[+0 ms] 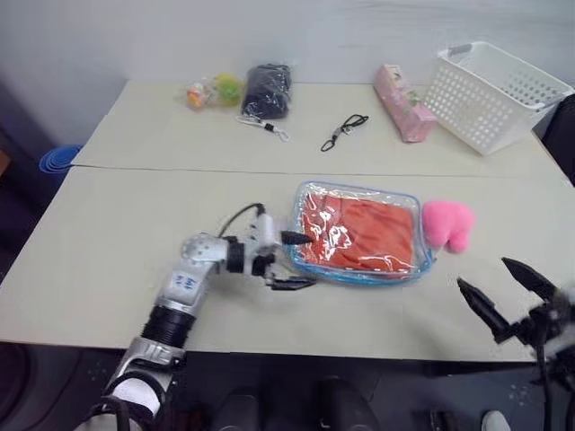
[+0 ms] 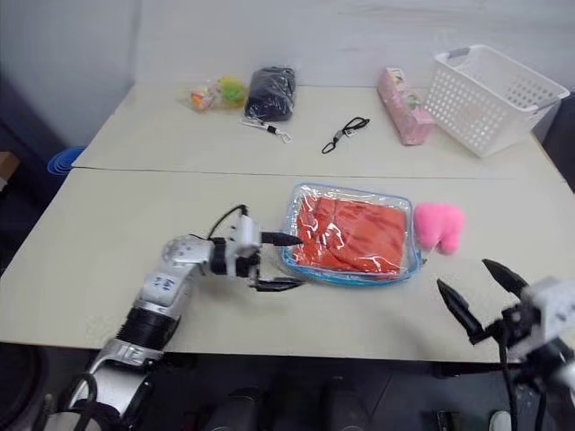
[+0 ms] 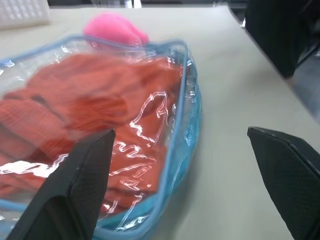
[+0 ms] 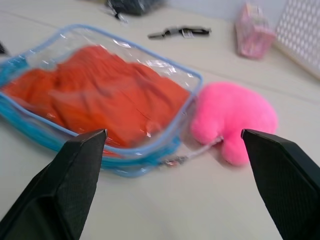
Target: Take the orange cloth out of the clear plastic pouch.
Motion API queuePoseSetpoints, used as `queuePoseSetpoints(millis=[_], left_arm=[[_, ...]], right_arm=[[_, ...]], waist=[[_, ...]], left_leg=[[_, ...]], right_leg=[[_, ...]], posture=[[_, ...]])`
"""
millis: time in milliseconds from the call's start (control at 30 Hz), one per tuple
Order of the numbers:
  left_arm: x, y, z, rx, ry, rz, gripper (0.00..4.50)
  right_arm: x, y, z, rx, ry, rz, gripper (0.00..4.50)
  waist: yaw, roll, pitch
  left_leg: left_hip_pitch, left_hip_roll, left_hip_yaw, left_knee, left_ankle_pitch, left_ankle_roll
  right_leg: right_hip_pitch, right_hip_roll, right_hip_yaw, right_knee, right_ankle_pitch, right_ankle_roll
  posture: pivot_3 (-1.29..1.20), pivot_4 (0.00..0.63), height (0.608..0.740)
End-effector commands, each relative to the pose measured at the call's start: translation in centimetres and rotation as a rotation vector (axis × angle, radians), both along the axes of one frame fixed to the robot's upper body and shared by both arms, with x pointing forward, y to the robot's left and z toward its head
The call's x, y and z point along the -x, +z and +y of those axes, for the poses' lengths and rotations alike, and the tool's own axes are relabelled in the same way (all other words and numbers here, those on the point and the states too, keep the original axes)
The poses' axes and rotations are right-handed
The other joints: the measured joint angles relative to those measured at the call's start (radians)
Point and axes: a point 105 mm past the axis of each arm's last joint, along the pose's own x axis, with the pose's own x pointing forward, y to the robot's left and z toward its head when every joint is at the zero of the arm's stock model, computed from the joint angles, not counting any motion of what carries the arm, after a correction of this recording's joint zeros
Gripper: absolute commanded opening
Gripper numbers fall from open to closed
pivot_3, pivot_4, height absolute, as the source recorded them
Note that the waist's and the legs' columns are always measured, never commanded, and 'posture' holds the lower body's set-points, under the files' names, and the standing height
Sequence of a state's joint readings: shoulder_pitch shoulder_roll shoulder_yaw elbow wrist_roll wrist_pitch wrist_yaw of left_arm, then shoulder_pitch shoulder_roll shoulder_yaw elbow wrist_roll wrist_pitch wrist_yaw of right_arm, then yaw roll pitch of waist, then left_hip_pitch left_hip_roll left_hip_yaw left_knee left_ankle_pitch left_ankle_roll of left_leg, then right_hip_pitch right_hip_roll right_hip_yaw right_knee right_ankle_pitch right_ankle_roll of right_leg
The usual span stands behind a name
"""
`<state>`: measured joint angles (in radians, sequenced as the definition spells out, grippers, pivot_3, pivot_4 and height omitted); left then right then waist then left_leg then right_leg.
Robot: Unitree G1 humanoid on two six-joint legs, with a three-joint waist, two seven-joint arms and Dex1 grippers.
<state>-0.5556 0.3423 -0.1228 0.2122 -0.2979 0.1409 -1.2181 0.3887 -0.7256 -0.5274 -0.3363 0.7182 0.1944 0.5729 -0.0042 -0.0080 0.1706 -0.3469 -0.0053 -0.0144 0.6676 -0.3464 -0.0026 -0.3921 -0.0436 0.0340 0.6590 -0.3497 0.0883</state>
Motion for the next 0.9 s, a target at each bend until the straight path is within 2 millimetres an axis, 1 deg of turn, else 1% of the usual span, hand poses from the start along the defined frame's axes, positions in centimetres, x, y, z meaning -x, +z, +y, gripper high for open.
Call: queuePoseSetpoints(millis=[33, 67, 133, 200, 233, 300, 333, 433, 567, 700, 767, 800, 833, 900], left_arm=[[0.1, 1.8, 2.0, 0.068, -0.050, -0.001, 4.46], [0.2, 2.0, 2.4, 0.074, -0.061, -0.004, 4.46], [0.5, 3.0, 2.8, 0.133, -0.094, 0.003, 4.46], [1.0, 3.6, 2.7, 0.151, -0.128, 0.006, 4.46], [1.3, 3.7, 2.6, 0.138, -0.150, 0.004, 4.46], [2.2, 3.6, 2.4, 0.111, -0.196, 0.010, 4.46], [2.4, 3.5, 2.3, 0.105, -0.204, 0.010, 4.46], [2.8, 3.4, 1.9, 0.105, -0.203, 0.002, 4.50], [3.1, 3.3, 1.8, 0.110, -0.187, -0.001, 4.50], [3.3, 2.7, 2.0, 0.098, -0.163, 0.005, 4.50], [3.3, 2.6, 2.0, 0.099, -0.148, 0.001, 4.50], [3.2, 2.5, 2.0, 0.106, -0.132, 0.005, 4.50], [3.1, 2.5, 2.0, 0.111, -0.122, 0.008, 4.50], [3.2, 2.3, 1.9, 0.121, -0.107, 0.016, 4.50]], right_arm=[[-3.8, -0.2, -2.7, -0.056, -0.112, 0.117, 4.50], [-5.1, -0.3, -3.3, -0.062, -0.134, 0.145, 4.50], [-7.3, 0.1, -3.8, -0.082, -0.132, 0.152, 4.50], [-8.9, 0.3, -4.3, -0.104, -0.134, 0.161, 4.50], [-9.7, 0.3, -4.5, -0.119, -0.137, 0.172, 4.50], [-11.3, 0.4, -4.3, -0.165, -0.106, 0.199, 4.50], [-11.8, 0.2, -4.2, -0.191, -0.098, 0.227, 4.50], [-12.7, 0.1, -4.2, -0.240, -0.075, 0.281, 3.92], [-13.2, 1.2, -4.5, -0.311, -0.045, 0.265, 2.52], [-11.9, 2.2, -4.0, -0.296, 0.037, 0.246, 1.11], [-11.0, 2.9, -3.6, -0.270, 0.079, 0.207, 0.41], [-10.5, 3.4, -3.6, -0.232, 0.080, 0.158, 0.09], [-10.0, 3.9, -3.6, -0.204, 0.082, 0.112, 0.02], [-8.6, 5.1, -3.3, -0.158, 0.089, 0.017, 0.02]], waist=[[-0.001, 0.001, 0.000], [-0.002, 0.001, 0.000], [-0.001, 0.002, 0.001], [0.003, 0.002, 0.001], [0.006, 0.002, 0.001], [0.004, 0.002, 0.001], [0.003, 0.002, 0.001], [0.002, 0.002, 0.001], [0.000, 0.002, 0.001], [0.002, 0.002, 0.001], [0.004, 0.002, 0.001], [0.003, 0.002, 0.001], [0.004, 0.002, 0.001], [0.004, 0.002, 0.001]], left_leg=[[0.000, 0.000, 0.000, 0.000, 0.000, 0.000], [-0.001, 0.000, 0.000, 0.001, 0.000, 0.000], [-0.002, 0.000, 0.000, 0.001, 0.002, 0.000], [-0.005, 0.000, -0.001, 0.001, 0.004, -0.005], [-0.006, 0.000, -0.002, 0.001, 0.004, -0.005], [-0.008, 0.000, -0.002, 0.002, 0.004, -0.004], [-0.009, 0.000, -0.001, 0.002, 0.003, -0.004], [-0.010, 0.000, -0.001, 0.003, 0.003, -0.003], [-0.010, 0.000, -0.001, 0.003, 0.003, -0.002], [-0.010, 0.000, -0.001, 0.003, 0.003, -0.002], [-0.010, 0.000, -0.002, 0.003, 0.003, -0.002], [-0.010, 0.000, -0.002, 0.003, 0.003, -0.002], [-0.010, 0.000, -0.002, 0.003, 0.002, -0.002], [-0.011, 0.000, -0.002, 0.003, 0.002, -0.002]], right_leg=[[0.000, 0.000, 0.000, 0.000, 0.000, 0.000], [-0.001, 0.000, 0.000, 0.000, 0.000, 0.000], [-0.002, 0.000, -0.001, 0.001, 0.000, 0.000], [-0.005, 0.000, -0.001, 0.001, 0.000, 0.000], [-0.005, 0.000, -0.002, 0.001, 0.000, 0.000], [-0.006, 0.000, -0.002, 0.000, 0.000, 0.000], [-0.006, -0.001, -0.002, 0.000, 0.000, 0.001], [-0.006, -0.001, -0.001, 0.000, 0.001, 0.002], [-0.006, -0.001, -0.002, 0.000, 0.001, 0.002], [-0.006, -0.001, -0.001, -0.001, 0.001, 0.002], [-0.006, -0.001, -0.002, -0.001, 0.001, 0.002], [-0.006, -0.001, -0.002, -0.001, 0.001, 0.002], [-0.006, -0.001, -0.002, -0.001, 0.001, 0.002], [-0.006, -0.001, -0.002, -0.001, 0.001, 0.002]], posture=[[0.00, 0.150, 0.740], [0.00, 0.150, 0.740], [0.00, 0.150, 0.740], [0.00, 0.150, 0.740], [0.00, 0.150, 0.740], [0.00, 0.150, 0.740], [0.00, 0.150, 0.740], [0.00, 0.150, 0.740], [0.00, 0.150, 0.740], [0.00, 0.150, 0.740], [0.00, 0.150, 0.740], [0.00, 0.150, 0.740], [0.00, 0.150, 0.740], [0.00, 0.150, 0.740]])
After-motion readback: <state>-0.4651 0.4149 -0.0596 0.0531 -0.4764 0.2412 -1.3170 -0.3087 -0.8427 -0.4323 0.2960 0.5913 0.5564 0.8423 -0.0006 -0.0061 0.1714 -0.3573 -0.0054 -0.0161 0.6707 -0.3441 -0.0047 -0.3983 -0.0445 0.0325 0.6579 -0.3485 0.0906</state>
